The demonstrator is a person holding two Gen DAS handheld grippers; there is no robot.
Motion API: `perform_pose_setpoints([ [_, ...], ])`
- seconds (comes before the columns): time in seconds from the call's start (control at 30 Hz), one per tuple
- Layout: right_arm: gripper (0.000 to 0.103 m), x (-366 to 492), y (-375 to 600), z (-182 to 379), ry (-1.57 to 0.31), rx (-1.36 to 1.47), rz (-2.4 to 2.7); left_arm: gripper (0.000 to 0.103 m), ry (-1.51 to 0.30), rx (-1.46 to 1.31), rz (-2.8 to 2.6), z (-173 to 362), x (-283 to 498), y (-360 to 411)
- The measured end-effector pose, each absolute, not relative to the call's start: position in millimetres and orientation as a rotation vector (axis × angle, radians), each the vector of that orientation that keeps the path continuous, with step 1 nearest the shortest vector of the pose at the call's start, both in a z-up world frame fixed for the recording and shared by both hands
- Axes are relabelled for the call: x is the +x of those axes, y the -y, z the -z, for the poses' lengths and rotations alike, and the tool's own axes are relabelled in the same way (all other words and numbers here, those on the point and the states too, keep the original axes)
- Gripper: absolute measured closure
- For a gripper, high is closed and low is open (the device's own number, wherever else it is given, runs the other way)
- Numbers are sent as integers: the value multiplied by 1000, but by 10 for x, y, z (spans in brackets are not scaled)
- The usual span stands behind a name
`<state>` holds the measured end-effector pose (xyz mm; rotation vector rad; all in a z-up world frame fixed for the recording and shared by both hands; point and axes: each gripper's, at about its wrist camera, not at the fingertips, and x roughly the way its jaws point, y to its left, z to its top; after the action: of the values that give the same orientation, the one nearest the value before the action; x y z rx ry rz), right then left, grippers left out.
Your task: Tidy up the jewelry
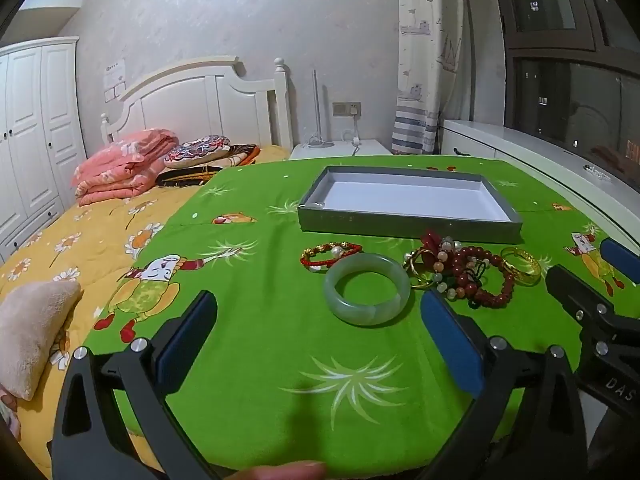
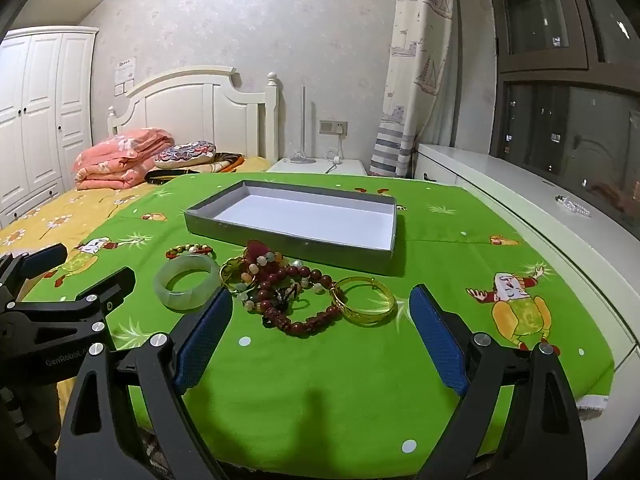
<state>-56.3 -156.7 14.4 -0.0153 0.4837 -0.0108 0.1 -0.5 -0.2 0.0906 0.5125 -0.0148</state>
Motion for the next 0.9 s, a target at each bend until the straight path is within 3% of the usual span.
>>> perform_pose_setpoints([
  [0.9,19,-564,1550,-133,-484,-12,11,4,-511,90,21,23,-33,-6],
])
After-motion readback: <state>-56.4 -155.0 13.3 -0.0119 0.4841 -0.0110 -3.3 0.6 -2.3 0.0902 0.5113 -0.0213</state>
